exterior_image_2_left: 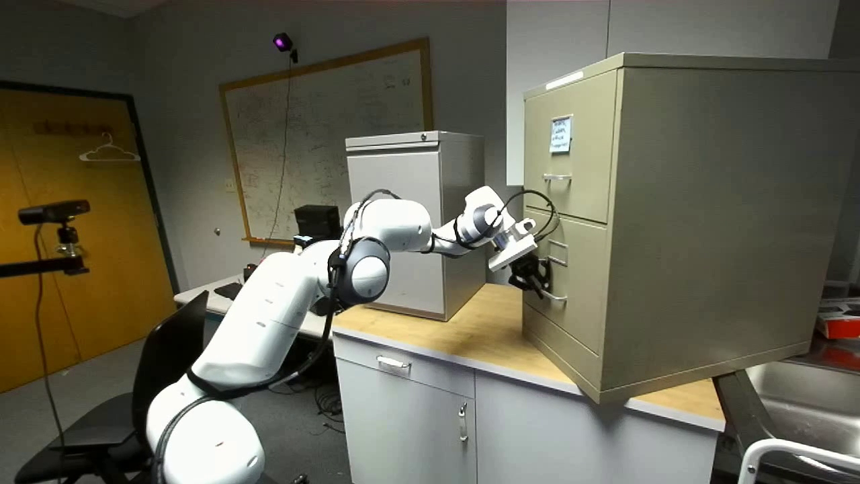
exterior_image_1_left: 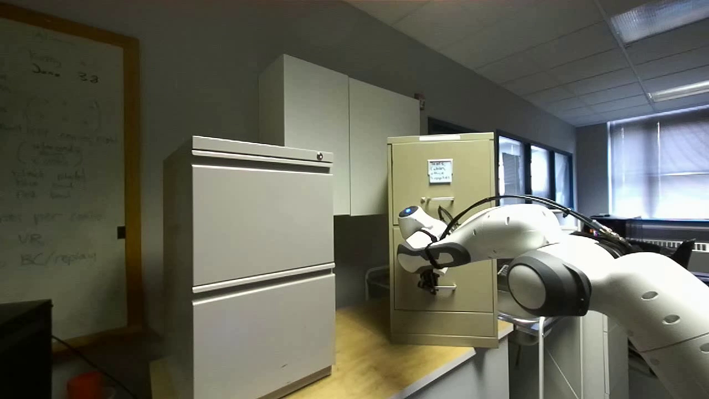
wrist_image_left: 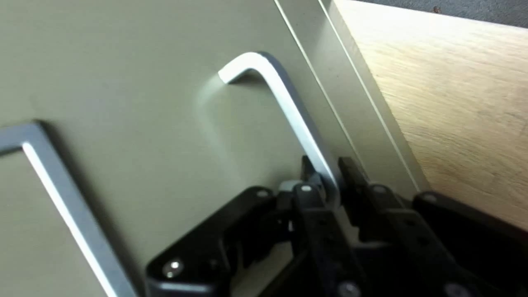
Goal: Open the bottom drawer of the beige file cabinet
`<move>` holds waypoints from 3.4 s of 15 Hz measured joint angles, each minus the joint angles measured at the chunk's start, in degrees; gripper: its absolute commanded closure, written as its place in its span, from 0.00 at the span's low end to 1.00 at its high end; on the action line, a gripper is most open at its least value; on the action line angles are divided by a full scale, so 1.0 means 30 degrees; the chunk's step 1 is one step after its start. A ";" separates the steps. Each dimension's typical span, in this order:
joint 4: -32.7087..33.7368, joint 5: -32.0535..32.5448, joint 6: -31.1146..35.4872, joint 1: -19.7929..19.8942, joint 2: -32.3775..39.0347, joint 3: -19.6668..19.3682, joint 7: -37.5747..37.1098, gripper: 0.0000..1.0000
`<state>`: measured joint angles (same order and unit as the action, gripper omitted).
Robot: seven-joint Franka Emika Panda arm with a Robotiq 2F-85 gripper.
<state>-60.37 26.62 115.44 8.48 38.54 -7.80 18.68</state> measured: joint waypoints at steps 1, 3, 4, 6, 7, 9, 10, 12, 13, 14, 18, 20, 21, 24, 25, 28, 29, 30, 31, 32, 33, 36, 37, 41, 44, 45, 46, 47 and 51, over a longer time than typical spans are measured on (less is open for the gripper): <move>-0.0032 0.0025 0.0000 -0.0021 -0.0019 0.0008 0.0125 0.95; -0.0191 0.0216 0.0024 -0.0111 -0.0098 0.0012 0.0250 0.95; -0.0299 0.0357 0.0065 -0.0152 -0.0149 0.0012 0.0285 0.95; -0.0556 0.0568 0.0233 -0.0199 -0.0275 0.0011 0.0392 0.95; -0.0724 0.0655 0.0361 -0.0209 -0.0358 0.0011 0.0456 0.95; -0.1132 0.0787 0.0683 -0.0215 -0.0573 0.0013 0.0616 0.95; -0.1376 0.0841 0.0895 -0.0215 -0.0700 0.0013 0.0709 0.95; -0.1962 0.0980 0.1406 -0.0205 -0.1004 0.0012 0.0850 0.95; -0.2255 0.1047 0.1689 -0.0194 -0.1159 0.0012 0.0906 0.95; -0.2575 0.1113 0.1990 -0.0179 -0.1323 0.0011 0.0974 0.95; -0.3791 0.1144 0.3225 -0.0124 -0.1963 -0.0061 0.1509 0.95; -0.4476 0.1162 0.3951 -0.0074 -0.2324 -0.0088 0.1833 0.95; -0.4842 0.1170 0.4348 -0.0032 -0.2514 -0.0090 0.1992 0.95; -0.6127 0.1172 0.5865 0.0142 -0.3172 -0.0091 0.2568 0.95; -0.6606 0.1172 0.6469 0.0219 -0.3405 -0.0091 0.2752 0.95; -0.8173 0.1165 0.8562 0.0495 -0.4146 -0.0090 0.3277 0.95; -0.8688 0.1150 0.9298 0.0603 -0.4376 -0.0089 0.3462 0.95; -0.9226 0.1128 1.0092 0.0716 -0.4609 -0.0087 0.3657 0.95; -0.9556 0.1243 1.0384 0.0641 -0.4792 -0.0206 0.2844 0.95; -0.9720 0.1492 1.0389 0.0369 -0.4888 -0.0455 0.1707 0.95; -0.9921 0.1705 1.0373 0.0045 -0.5013 -0.0740 0.0619 0.95; -1.0692 0.2505 1.0174 -0.0801 -0.5564 -0.1356 -0.2049 0.95; -1.0986 0.2850 0.9947 -0.1077 -0.5804 -0.1485 -0.2824 0.95; -1.2137 0.4033 0.8352 -0.2061 -0.6920 -0.1596 -0.5417 0.95; -1.3627 0.4189 0.8318 -0.2171 -0.8131 -0.1271 -0.5633 0.95; -1.3815 0.4339 0.7721 -0.2355 -0.8375 -0.1192 -0.6360 0.95; -1.3988 0.4417 0.7037 -0.2555 -0.8631 -0.1085 -0.6962 0.95; -1.4394 0.4423 0.6868 -0.2605 -0.8993 -0.0930 -0.6771 0.95; -1.5925 0.4428 0.5590 -0.2790 -1.0496 -0.0203 -0.8441 0.95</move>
<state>-108.14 39.90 132.21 0.11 7.05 -8.41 -6.64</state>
